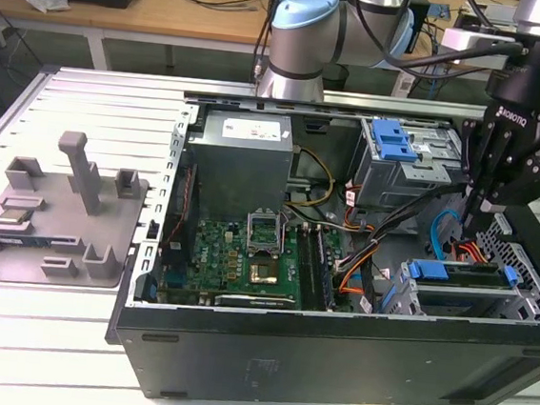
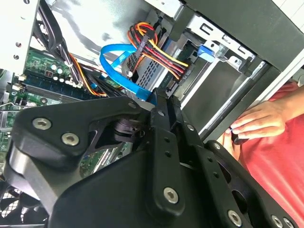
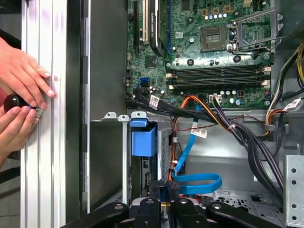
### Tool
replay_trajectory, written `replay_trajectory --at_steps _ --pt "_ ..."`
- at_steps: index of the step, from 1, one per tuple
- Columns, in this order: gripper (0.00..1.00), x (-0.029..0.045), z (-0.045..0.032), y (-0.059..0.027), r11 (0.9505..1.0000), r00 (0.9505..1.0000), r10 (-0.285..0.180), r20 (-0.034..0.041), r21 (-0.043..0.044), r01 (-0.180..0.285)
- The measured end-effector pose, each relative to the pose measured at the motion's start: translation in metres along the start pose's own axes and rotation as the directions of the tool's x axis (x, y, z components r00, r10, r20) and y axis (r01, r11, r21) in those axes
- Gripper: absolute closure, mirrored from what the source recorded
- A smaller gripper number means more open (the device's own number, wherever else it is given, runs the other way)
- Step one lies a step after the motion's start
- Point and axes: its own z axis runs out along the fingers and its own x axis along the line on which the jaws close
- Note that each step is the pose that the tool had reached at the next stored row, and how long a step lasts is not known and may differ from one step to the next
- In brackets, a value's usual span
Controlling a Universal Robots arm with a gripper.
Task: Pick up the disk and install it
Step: 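Insert the second disk wire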
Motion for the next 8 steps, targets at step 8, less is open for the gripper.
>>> replay_trajectory --at_steps 8 --pt "0.84 -0.0001 0.0002 0.0000 1.0000 1.0000 0.000 0.0029 0.0000 0.000"
